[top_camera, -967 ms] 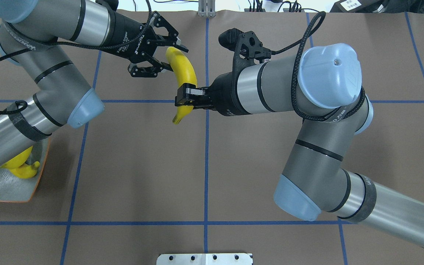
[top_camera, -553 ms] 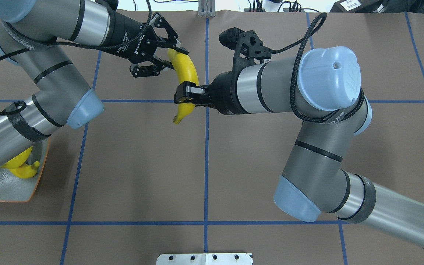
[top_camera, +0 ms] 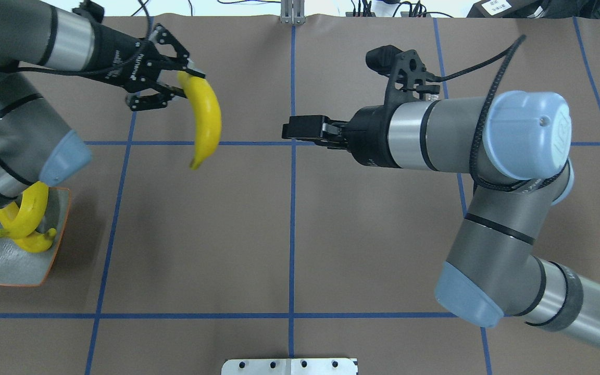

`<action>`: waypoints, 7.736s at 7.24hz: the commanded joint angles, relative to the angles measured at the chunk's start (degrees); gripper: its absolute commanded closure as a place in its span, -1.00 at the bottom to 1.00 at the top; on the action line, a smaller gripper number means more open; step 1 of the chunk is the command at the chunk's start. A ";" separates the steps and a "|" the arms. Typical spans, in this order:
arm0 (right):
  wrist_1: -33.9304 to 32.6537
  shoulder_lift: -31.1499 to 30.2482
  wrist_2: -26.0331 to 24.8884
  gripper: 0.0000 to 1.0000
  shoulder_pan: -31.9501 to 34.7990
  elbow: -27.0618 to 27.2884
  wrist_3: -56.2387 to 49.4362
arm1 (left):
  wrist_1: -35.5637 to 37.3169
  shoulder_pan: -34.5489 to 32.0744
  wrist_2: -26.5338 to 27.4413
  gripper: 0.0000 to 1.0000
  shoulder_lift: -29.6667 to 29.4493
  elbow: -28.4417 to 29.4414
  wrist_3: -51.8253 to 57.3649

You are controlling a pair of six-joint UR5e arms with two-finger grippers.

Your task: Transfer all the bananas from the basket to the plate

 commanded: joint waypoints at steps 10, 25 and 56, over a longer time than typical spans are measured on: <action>-0.91 -15.66 -2.96 -1.00 7.51 -0.64 -1.07 | 20.96 -11.79 4.13 1.00 43.62 -18.88 37.73; -1.26 -21.65 3.63 -1.00 15.86 -1.79 -7.31 | 22.56 -2.21 5.78 0.30 39.86 -9.99 28.59; -22.35 -26.83 28.70 -0.78 58.49 -43.53 -129.81 | 35.30 -6.70 -3.61 -1.00 8.22 -10.43 26.40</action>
